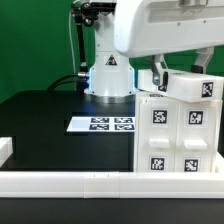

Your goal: Assemble cabinet

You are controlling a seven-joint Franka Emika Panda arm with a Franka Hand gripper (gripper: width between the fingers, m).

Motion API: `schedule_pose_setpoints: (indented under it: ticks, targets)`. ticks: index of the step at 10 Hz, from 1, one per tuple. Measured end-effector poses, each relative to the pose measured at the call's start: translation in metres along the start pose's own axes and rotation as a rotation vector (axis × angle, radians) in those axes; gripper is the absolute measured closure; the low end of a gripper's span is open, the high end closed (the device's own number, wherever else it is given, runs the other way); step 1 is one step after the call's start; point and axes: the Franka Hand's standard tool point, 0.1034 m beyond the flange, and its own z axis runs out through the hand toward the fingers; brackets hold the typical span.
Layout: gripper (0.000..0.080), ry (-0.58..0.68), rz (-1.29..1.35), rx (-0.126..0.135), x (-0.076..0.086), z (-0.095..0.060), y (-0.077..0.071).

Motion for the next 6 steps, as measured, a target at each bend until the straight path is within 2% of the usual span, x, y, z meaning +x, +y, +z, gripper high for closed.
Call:
schedule_pose_setpoints:
  ticks: [2,3,4,6]
  targets:
    - [0.0246,0.025,0.26,0.075,0.0027,-0.0007,0.0039]
    - [0.0246,0.037,0.276,0.033,0.0046,-0.0005,0.0069]
    - [0.0246,0.036,0.341,0.043,0.0055,0.0001,0.0034]
    - [0.0246,0.032,0.514,0.044,0.0051,0.0003,0.0031]
